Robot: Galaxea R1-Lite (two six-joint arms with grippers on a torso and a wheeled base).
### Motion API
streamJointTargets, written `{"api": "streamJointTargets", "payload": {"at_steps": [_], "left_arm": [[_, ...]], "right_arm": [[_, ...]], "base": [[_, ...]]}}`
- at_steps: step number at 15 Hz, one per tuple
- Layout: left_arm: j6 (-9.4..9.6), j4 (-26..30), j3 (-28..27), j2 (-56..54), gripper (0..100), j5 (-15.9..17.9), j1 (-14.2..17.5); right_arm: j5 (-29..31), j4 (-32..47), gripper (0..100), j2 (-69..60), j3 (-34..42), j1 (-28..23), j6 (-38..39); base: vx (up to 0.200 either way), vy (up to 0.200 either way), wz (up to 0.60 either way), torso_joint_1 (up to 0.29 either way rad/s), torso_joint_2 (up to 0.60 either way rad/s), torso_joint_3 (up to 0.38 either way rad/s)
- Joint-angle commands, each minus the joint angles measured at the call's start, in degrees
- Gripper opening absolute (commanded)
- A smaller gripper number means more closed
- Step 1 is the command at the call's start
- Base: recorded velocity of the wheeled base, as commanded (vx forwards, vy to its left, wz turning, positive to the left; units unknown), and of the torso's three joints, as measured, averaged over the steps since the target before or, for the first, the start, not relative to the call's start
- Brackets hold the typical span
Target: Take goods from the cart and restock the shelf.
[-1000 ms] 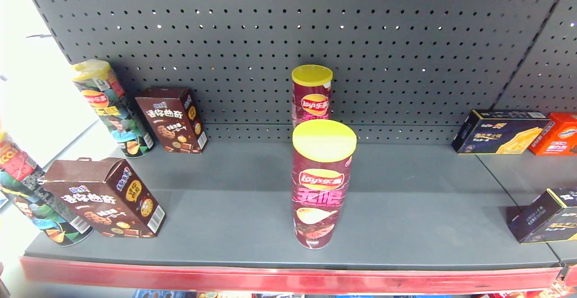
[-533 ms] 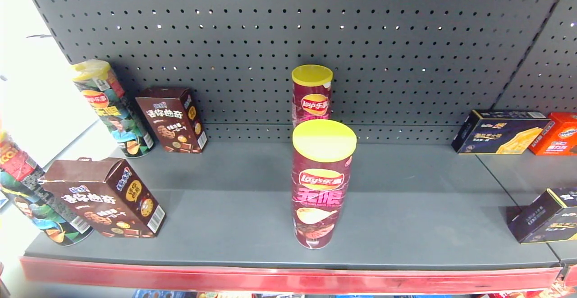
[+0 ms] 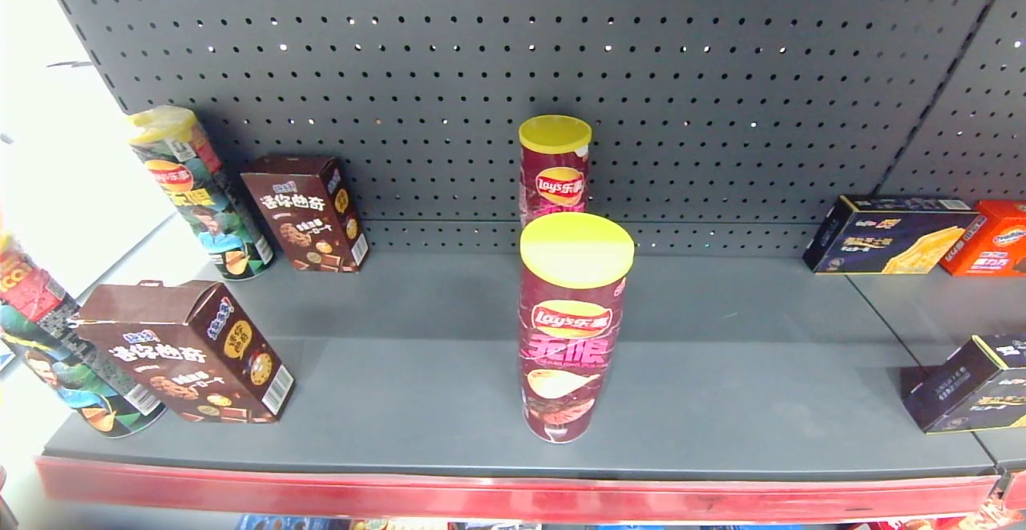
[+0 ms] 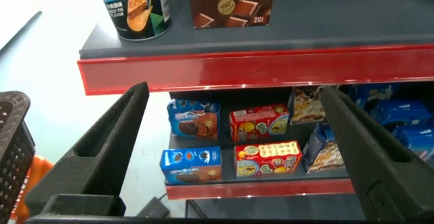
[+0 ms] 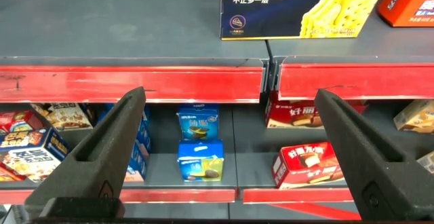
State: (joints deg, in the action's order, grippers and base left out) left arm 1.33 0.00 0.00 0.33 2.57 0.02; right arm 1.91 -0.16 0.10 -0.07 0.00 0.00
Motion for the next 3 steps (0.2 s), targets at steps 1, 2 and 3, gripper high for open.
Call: {"api": "streamJointTargets", "payload": {"at_steps": [1, 2, 3], "left_arm": [[-0.01, 0.0, 0.0, -0.1, 100, 0.0, 0.1], [-0.01, 0.0, 0.0, -0.1, 100, 0.0, 0.1], [-0.01, 0.0, 0.0, -0.1, 100, 0.0, 0.1]], "right_arm": [[0.0, 0.0, 100, 0.1, 0.1, 0.0, 0.0], [0.0, 0.0, 100, 0.1, 0.1, 0.0, 0.0], [0.1, 0.0, 100, 0.1, 0.0, 0.0, 0.1]], "base": [[0.0, 0.0, 0.0, 0.0, 0.0, 0.0], [0.0, 0.0, 0.0, 0.0, 0.0, 0.0], [0.0, 0.0, 0.0, 0.0, 0.0, 0.0]]}}
